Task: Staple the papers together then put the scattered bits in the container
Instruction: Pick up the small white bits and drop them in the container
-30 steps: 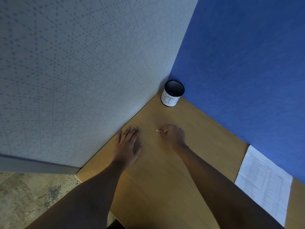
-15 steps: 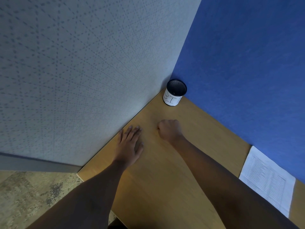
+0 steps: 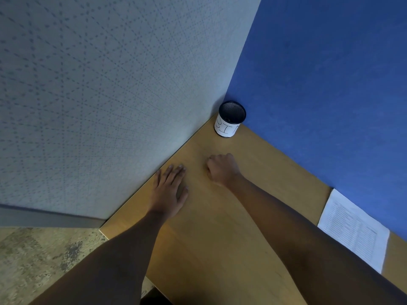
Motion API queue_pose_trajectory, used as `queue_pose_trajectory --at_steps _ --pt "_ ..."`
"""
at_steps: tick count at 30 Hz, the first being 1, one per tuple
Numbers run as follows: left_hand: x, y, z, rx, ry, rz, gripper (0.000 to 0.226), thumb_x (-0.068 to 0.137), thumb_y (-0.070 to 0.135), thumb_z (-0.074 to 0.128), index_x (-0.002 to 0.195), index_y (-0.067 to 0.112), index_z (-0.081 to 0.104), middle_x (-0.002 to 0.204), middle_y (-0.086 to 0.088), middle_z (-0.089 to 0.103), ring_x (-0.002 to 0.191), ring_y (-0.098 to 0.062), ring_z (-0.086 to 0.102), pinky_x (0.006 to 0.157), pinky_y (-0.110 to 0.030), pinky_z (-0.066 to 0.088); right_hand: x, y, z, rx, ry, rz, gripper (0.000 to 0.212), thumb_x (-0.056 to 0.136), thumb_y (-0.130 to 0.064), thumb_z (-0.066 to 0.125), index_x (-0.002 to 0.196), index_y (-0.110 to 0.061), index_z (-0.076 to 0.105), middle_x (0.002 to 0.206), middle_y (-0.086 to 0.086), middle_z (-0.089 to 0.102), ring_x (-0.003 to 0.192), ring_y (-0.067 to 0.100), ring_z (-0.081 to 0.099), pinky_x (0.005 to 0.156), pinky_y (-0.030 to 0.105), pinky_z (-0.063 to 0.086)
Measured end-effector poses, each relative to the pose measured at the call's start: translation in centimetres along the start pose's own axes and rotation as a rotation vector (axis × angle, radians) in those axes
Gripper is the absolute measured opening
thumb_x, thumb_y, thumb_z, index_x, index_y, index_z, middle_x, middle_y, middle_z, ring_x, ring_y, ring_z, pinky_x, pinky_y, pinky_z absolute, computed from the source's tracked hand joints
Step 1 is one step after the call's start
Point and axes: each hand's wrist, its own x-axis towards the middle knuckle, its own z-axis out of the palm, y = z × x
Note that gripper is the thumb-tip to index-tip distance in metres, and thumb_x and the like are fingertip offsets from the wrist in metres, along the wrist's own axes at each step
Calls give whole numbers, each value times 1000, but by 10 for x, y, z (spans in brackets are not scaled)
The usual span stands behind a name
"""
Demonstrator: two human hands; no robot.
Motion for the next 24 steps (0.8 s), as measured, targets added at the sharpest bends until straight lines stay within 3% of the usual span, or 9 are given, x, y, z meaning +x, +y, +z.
queue_pose_trajectory --at_steps 10,15,20,24 --pt "0 1 1 -3 7 0 61 95 48 35 150 22 31 156 4 33 148 -18 16 121 -47 5 0 3 8 -11 19 -9 23 95 -24 42 100 -10 59 99 7 65 90 26 59 65 32 30" --pt "0 3 -1 -2 -6 -4 61 95 48 34 151 23 29 156 4 33 148 -18 16 121 -47 5 0 4 6 45 -47 36 26 95 -26 43 110 -11 57 109 7 64 102 26 56 79 36 36" --pt "0 3 -2 4 -16 -4 61 96 48 33 151 23 29 156 4 31 148 -18 15 120 -48 5 -11 17 9 599 35 327 15 91 -25 50 93 -16 61 90 -3 62 88 20 59 76 30 36" --pt "0 2 -2 6 -19 -7 61 96 48 32 151 23 27 157 4 30 149 -18 14 121 -48 4 -14 28 9 937 -47 485 26 96 -35 51 110 -15 59 100 -5 57 92 15 56 79 33 44"
